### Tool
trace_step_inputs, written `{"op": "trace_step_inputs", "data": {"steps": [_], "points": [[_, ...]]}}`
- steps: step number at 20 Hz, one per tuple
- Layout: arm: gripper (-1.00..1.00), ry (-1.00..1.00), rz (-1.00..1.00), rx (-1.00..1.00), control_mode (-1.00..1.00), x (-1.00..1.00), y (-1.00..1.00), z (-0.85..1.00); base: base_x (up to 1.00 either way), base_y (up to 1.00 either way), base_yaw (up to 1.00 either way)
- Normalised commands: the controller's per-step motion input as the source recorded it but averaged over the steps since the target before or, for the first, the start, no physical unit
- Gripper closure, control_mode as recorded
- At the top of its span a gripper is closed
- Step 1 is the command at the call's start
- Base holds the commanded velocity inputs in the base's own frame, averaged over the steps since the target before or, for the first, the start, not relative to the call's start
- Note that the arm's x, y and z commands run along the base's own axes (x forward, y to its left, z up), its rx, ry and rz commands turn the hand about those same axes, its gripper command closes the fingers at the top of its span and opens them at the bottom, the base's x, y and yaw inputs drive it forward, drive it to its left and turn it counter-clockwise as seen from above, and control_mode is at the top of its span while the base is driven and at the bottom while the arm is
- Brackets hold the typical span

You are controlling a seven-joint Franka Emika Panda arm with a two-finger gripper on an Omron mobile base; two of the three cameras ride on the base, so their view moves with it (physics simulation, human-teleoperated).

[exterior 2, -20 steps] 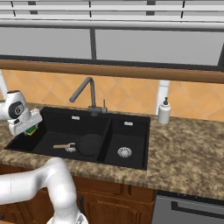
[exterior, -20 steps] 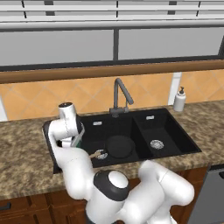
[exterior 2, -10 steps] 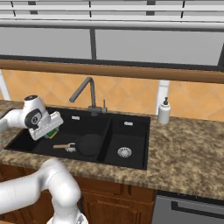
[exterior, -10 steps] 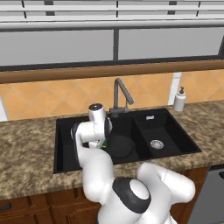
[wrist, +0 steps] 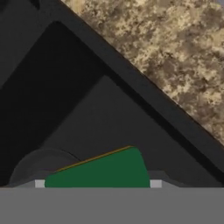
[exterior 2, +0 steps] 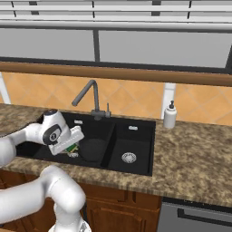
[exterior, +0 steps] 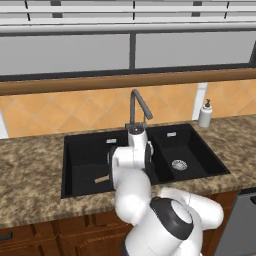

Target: Pick the pan and sponge and place them into the sink. Then turn on the water.

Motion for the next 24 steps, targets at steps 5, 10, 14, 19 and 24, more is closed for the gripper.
{"op": "trace_step_inputs", "data": {"steps": [5, 10, 14, 19, 24], "points": [[1.00, 0.00, -0.45, -0.09, -1.00, 0.13, 0.16, 0.00, 0.00, 0.00, 0.00], [1.00, -0.02, -0.40, -0.08, -1.00, 0.23, 0.35, 0.00, 0.00, 0.00, 0.00], [1.00, -0.06, -0.35, -0.07, -1.00, 0.37, 0.57, 0.00, 0.00, 0.00, 0.00], [1.00, -0.08, -0.33, -0.08, -1.00, 0.45, 0.67, 0.03, 0.00, 0.00, 0.00], [1.00, -0.08, -0.31, -0.04, -1.00, 0.51, 0.65, 0.14, 0.00, 0.00, 0.00]]}}
